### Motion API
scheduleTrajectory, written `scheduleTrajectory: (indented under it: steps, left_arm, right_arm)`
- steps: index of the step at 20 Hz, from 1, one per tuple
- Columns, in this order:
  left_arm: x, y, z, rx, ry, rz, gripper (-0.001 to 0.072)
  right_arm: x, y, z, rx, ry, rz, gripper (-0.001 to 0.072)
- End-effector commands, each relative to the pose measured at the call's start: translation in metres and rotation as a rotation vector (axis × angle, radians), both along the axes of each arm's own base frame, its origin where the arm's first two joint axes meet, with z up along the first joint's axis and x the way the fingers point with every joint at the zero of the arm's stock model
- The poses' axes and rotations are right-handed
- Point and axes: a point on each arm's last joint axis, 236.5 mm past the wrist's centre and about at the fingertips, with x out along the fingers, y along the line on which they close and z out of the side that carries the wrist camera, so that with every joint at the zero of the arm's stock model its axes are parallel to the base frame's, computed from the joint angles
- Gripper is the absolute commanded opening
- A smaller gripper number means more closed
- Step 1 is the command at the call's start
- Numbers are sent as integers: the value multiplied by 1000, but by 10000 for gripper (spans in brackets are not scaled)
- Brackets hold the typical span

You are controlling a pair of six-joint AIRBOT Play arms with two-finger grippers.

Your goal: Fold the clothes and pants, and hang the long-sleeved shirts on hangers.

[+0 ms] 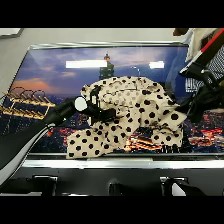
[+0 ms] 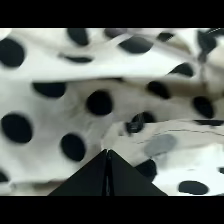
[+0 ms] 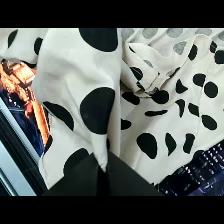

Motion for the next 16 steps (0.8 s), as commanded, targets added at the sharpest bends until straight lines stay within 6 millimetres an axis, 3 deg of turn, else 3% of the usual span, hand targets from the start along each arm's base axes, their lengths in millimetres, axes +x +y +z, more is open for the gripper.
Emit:
scheduleTrajectory:
  steps: [1,5,16]
  left_arm:
    - [17,17,1,49,-39,77,13]
    - [39,18,11,13,-99,123,14]
    - [108,59,43,-39,-236,269,14]
  right_arm:
    - [-10,0,7,-3,7,-36,11]
    - [-19,2,15,-3,-1,-50,11]
    - [-26,16,23,54,4,-29,11]
